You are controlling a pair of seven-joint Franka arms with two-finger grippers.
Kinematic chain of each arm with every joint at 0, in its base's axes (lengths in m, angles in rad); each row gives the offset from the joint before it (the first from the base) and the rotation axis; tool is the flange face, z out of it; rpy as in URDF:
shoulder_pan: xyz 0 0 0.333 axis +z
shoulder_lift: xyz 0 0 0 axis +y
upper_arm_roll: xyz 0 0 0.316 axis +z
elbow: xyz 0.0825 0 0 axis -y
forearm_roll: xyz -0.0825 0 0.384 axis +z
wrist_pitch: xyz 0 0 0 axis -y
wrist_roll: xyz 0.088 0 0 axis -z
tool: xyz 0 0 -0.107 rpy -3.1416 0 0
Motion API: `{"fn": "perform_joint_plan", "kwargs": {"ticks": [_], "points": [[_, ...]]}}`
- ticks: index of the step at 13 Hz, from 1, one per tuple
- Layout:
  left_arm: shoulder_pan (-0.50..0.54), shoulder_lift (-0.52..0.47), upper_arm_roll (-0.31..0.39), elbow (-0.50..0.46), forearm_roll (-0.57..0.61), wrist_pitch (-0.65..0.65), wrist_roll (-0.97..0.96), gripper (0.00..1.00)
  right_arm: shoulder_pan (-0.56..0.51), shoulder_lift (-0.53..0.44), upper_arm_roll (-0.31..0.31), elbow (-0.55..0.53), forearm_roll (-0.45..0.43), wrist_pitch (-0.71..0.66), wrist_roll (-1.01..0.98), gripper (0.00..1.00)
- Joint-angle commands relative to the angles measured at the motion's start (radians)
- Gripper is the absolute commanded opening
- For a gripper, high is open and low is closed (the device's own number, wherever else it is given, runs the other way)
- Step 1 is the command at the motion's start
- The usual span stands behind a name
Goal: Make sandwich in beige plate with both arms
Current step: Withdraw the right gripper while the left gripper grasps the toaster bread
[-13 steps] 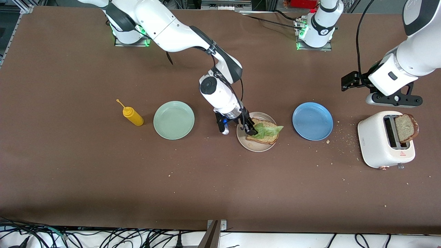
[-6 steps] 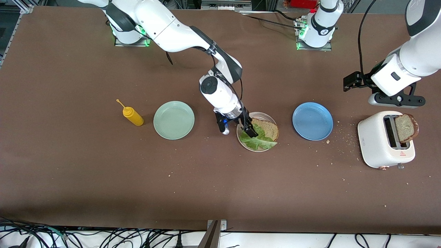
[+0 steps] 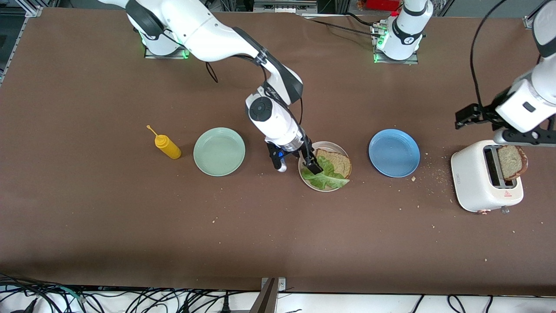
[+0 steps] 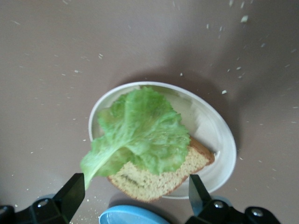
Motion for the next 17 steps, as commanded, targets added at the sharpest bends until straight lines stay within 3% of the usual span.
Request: {"fn": "perform_joint_plan", "kwargs": {"ticks": [1, 8, 14, 17], "points": [[0.072, 0.047, -0.007, 0.017, 0.025, 0.081, 0.085, 1.00, -0.071, -0.123, 0.008, -0.025, -0.008, -0.221, -0.092, 0.98], [0.259, 0.193, -0.010, 0.015, -0.009, 0.283, 0.263, 1.00, -0.283, -0.344, -0.001, -0.025, -0.013, -0.737, -0.648, 0.99], [0.341, 0.265, -0.008, 0.003, -0.009, 0.321, 0.328, 1.00, -0.371, -0.450, -0.184, -0.026, -0.016, -0.984, -1.205, 1.00], [0.351, 0.296, -0.008, -0.020, -0.002, 0.318, 0.317, 0.96, -0.421, -0.492, -0.218, -0.043, -0.135, -1.017, -1.452, 1.00]]}}
